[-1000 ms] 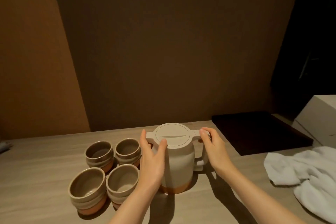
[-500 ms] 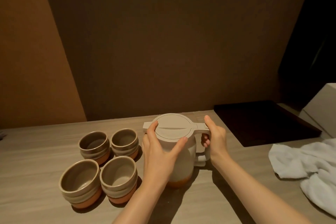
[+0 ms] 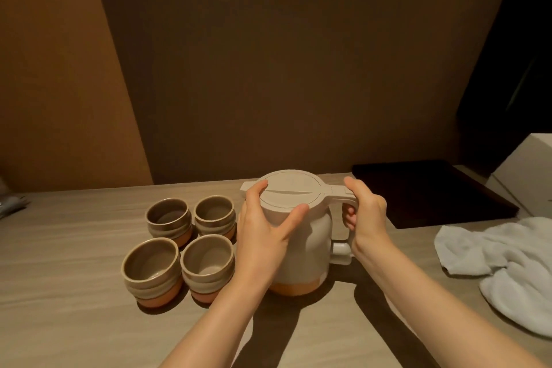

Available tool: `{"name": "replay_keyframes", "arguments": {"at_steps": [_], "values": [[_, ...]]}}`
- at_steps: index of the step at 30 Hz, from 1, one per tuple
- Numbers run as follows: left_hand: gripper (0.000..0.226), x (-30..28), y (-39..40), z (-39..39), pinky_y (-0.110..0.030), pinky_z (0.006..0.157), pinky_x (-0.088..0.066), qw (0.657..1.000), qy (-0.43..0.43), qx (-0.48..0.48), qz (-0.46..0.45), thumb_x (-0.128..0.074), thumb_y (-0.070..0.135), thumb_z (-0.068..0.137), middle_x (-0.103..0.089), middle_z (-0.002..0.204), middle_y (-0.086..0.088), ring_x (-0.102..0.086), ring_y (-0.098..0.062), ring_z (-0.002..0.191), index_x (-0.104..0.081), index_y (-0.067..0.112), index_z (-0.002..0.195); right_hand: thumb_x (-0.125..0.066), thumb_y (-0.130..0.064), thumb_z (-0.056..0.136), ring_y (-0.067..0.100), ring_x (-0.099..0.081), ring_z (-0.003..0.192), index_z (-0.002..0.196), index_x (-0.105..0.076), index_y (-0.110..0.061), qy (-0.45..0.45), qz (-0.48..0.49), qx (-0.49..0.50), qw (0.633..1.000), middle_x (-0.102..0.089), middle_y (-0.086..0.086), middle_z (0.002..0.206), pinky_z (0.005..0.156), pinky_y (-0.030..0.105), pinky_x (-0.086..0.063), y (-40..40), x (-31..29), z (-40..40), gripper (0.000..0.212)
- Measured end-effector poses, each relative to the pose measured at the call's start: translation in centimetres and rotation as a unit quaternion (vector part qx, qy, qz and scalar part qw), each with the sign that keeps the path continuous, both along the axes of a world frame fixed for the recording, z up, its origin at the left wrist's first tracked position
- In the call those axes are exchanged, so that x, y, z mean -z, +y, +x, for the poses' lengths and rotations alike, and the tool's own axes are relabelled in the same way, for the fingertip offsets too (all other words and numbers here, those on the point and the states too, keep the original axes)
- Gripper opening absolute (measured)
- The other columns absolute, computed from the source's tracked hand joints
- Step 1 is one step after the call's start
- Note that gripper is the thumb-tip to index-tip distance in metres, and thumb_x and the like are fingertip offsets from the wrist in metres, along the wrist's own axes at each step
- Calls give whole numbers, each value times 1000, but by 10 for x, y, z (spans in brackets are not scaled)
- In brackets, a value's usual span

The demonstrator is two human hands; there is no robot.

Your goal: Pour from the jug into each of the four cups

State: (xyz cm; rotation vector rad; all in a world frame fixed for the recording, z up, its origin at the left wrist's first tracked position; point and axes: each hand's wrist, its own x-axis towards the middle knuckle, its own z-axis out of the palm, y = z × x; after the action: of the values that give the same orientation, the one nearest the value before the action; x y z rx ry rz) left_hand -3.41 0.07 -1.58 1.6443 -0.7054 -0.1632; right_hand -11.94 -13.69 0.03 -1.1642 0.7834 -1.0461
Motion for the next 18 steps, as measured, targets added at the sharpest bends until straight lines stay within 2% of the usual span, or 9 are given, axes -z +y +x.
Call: {"name": "replay_keyframes", "arguments": {"at_steps": [3, 6, 9, 11, 13, 16, 18], "values": [[87, -14, 12, -4, -43, 101, -48, 1000, -9, 12, 8, -62, 78, 59, -43, 140, 17, -42, -10, 129, -28, 51, 134, -65, -32, 86, 9, -42, 48, 58, -58, -13, -4, -8, 2, 1000, -49, -1, 53, 42, 20, -31, 12, -16, -8, 35], [87, -29, 25, -11, -43, 99, -49, 999, -27, 11, 25, -57, 78, 62, -42, 144, 13, -41, -14, 132, -26, 46, 138, -64, -37, 85, 14, -51, 58, 63, -62, -13, -1, -21, 3, 1000, -58, 3, 63, 52, 25, -37, 24, -31, -15, 33], [96, -42, 40, -19, -42, 90, -53, 989, -90, -23, 112, -39, 86, 61, -47, 143, 8, -48, -20, 128, -21, 41, 144, -60, -47, 85, 11, -47, 54, 64, -58, -11, -1, -19, 3, 1000, -56, 3, 63, 49, 23, -35, 35, -43, -24, 41], [101, -50, 50, -23, -39, 78, -56, 957, -185, -72, 213, -24, 88, 62, -58, 132, 3, -59, -22, 115, -19, 34, 148, -59, -50, 85, 10, -45, 51, 64, -56, -11, 1, -19, 2, 1000, -54, 2, 61, 46, 21, -34, 41, -47, -29, 44], [103, -59, 59, -27, -34, 68, -57, 910, -268, -120, 294, -12, 88, 64, -68, 110, 1, -66, -20, 95, -22, 30, 148, -60, -51, 85, 10, -46, 52, 66, -59, -11, 9, -15, 5, 1000, -56, 1, 62, 47, 21, -34, 47, -49, -34, 44], [105, -70, 65, -36, -29, 58, -55, 850, -346, -160, 363, 0, 85, 66, -64, 77, 0, -61, -15, 66, -33, 23, 144, -61, -51, 85, 12, -48, 55, 69, -60, -11, 22, -6, 17, 1000, -57, 1, 63, 50, 22, -36, 56, -50, -38, 42], [104, -71, 69, -43, -31, 60, -55, 833, -365, -174, 379, 3, 82, 69, -63, 73, -2, -60, -17, 64, -34, 20, 144, -62, -50, 85, 12, -46, 53, 67, -59, -13, 23, -1, 21, 1000, -55, 1, 61, 50, 23, -35, 61, -50, -41, 41]]}}
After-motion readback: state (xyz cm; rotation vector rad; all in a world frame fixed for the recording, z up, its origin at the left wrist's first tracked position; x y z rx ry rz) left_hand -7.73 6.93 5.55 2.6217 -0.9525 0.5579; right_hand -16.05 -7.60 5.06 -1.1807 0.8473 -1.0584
